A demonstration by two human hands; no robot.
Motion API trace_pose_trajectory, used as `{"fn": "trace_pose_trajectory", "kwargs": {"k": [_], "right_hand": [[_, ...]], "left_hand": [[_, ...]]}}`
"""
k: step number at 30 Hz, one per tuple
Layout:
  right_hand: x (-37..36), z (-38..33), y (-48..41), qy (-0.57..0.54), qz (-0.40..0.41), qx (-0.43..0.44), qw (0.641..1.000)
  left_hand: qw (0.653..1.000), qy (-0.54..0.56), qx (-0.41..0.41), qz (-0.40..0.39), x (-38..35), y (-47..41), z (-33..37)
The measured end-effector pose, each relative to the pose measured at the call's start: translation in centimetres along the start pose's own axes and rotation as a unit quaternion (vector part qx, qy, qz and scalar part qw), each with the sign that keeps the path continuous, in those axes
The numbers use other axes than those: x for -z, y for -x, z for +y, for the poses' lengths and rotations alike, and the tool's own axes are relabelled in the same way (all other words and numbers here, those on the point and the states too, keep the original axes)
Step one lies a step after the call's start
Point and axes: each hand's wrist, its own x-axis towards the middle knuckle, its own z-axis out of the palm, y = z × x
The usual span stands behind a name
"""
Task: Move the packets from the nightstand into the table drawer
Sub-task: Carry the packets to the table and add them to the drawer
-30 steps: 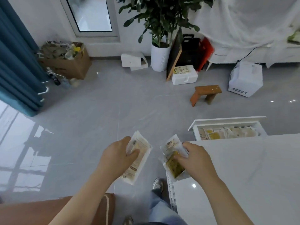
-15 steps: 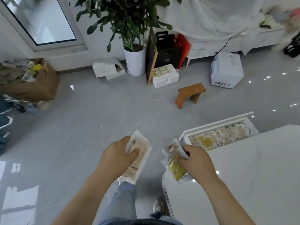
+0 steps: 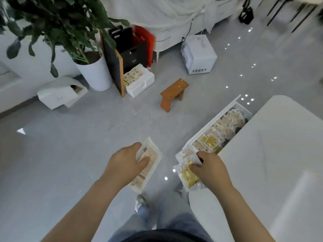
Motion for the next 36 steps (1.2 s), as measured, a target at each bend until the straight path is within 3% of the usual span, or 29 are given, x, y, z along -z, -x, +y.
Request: {"fn": "trace_pose_trajectory", "kwargs": {"k": [6,21,28,36], "right_hand": [[0.8,1.0,-3.8,-0.038,0.034,-0.089,0.995],[6.6,4.4,-14.1,-0.047,0.133,-0.193,0.971],[6.2,3.7,-17.7,-0.09,0.173,-0.293,0.936],[4.4,0.1,-21.9,-0.141,0.213,-0.413,0.874]], "left_hand": [[0.995,-0.023,-0.074,-0.06,0.7,-7.7,1.8],[0.953,-0.12,-0.232,-0.151,0.9,-26.1,12.9],[0.911,-0.172,-0.314,-0.206,1.0,-34.5,16.5],[0.826,-0.236,-0.427,-0.28,1.7,-43.7,19.9]]}}
